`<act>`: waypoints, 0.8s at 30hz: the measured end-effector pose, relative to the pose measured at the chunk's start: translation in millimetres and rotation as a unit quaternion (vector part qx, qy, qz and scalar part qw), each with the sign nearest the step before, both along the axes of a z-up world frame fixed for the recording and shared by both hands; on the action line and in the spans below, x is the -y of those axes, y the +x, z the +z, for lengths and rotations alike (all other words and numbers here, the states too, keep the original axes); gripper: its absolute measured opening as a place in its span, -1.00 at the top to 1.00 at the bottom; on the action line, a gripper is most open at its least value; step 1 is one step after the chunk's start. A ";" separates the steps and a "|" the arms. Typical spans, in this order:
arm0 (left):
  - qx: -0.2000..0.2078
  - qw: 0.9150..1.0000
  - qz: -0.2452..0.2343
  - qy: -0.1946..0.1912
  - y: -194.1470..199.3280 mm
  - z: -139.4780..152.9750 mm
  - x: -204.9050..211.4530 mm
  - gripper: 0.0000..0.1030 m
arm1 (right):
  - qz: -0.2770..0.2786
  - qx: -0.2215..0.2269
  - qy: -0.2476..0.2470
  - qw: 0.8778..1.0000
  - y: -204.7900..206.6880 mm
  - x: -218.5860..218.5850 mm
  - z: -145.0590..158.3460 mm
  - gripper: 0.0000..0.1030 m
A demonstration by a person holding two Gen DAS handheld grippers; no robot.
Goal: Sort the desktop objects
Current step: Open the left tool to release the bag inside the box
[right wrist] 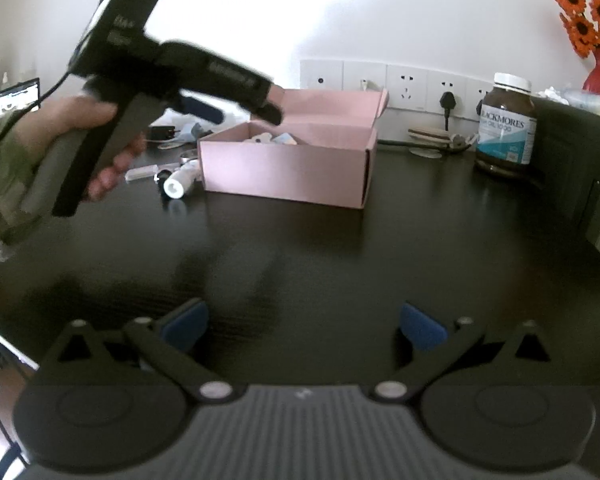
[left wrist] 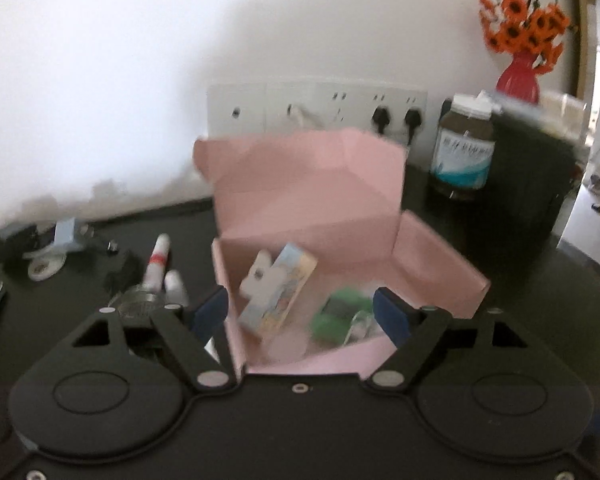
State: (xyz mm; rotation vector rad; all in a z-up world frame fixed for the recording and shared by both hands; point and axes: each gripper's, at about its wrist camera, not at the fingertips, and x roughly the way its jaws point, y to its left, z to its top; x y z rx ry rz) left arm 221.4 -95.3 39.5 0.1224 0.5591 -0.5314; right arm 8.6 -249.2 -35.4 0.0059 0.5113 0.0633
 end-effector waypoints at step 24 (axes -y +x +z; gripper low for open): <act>0.064 0.997 -0.016 -0.030 -56.2 -4.1 -25.0 -0.61 | -0.005 -0.025 -0.001 1.000 11.6 13.5 5.7 -0.99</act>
